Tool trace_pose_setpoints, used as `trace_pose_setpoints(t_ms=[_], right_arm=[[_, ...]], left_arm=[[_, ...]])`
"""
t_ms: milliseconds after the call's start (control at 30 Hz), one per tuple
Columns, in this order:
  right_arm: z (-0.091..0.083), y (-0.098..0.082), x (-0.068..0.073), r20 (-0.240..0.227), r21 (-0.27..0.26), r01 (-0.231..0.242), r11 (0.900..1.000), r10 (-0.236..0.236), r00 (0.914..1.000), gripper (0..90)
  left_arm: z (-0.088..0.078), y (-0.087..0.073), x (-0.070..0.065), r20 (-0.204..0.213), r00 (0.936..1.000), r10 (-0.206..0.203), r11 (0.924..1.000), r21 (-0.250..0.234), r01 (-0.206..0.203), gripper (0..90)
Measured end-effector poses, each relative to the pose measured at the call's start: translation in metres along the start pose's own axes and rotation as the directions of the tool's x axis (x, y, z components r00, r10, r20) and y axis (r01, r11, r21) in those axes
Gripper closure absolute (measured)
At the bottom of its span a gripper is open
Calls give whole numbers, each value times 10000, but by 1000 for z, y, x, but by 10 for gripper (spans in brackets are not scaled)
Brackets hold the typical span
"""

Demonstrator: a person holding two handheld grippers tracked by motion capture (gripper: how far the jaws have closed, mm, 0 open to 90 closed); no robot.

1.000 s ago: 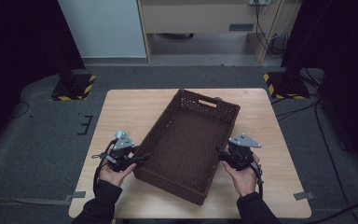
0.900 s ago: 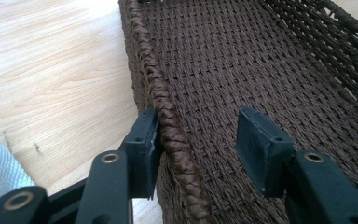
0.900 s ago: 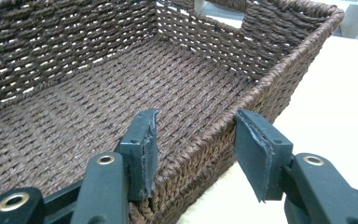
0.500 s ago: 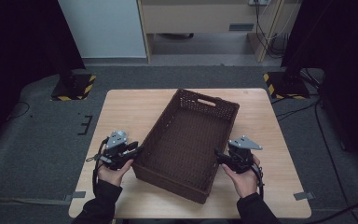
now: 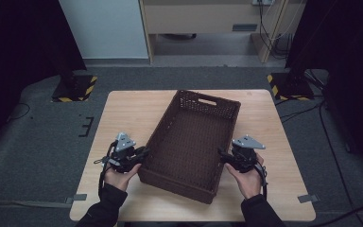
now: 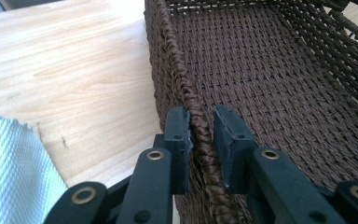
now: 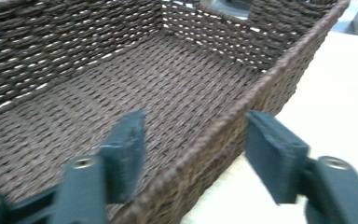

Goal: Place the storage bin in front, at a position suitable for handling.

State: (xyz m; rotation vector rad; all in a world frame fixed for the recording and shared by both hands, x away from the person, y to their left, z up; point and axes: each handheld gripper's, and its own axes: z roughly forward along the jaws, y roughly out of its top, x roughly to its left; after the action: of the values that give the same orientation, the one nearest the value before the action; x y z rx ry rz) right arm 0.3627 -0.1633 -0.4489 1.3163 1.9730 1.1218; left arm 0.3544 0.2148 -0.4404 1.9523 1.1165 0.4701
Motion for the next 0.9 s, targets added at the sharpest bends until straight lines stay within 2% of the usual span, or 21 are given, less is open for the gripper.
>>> trace_pose_setpoints(t_ms=[133, 200, 300, 367, 467, 567, 700, 833, 900], right_arm=[[-4, -4, 6, -164, 256, -46, 9997, 51, 9999, 353], [-2, -7, 7, -115, 489, -8, 9988, 14, 9999, 381], [4, -8, 6, -135, 621, -39, 9981, 47, 9999, 443], [5, -6, 7, 68, 691, 244, 9973, -250, 9997, 480], [7, -5, 3, 25, 659, 291, 9974, -294, 9996, 503], [9, -2, -4, -35, 586, 250, 9980, -248, 9997, 547], [11, -1, -9, 68, 588, 311, 9978, -315, 9995, 581], [12, 0, -14, 289, 604, 336, 9976, -354, 9990, 633], [10, 0, -18, 239, 637, 301, 9975, -316, 9992, 654]], left_arm=[[-3, -2, -6, -82, 10000, 10, 10000, 0, -10, 746], [-4, -3, -8, -60, 9999, 124, 9999, -6, -125, 735], [-8, 0, -8, -118, 9999, 111, 9994, -317, -115, 707], [-13, 3, -5, -217, 9998, -27, 9983, -585, 14, 650], [-15, 4, 0, 171, 9994, -291, 9980, -563, 300, 593], [-15, 5, -2, 296, 9994, -181, 9979, -614, 199, 573], [-20, 7, -1, 189, 9996, -217, 9966, -788, 231, 547], [-25, 8, 9, -34, 9989, -468, 9945, -944, 463, 519], [-26, 7, 15, -254, 9980, -574, 9940, -941, 548, 506]])
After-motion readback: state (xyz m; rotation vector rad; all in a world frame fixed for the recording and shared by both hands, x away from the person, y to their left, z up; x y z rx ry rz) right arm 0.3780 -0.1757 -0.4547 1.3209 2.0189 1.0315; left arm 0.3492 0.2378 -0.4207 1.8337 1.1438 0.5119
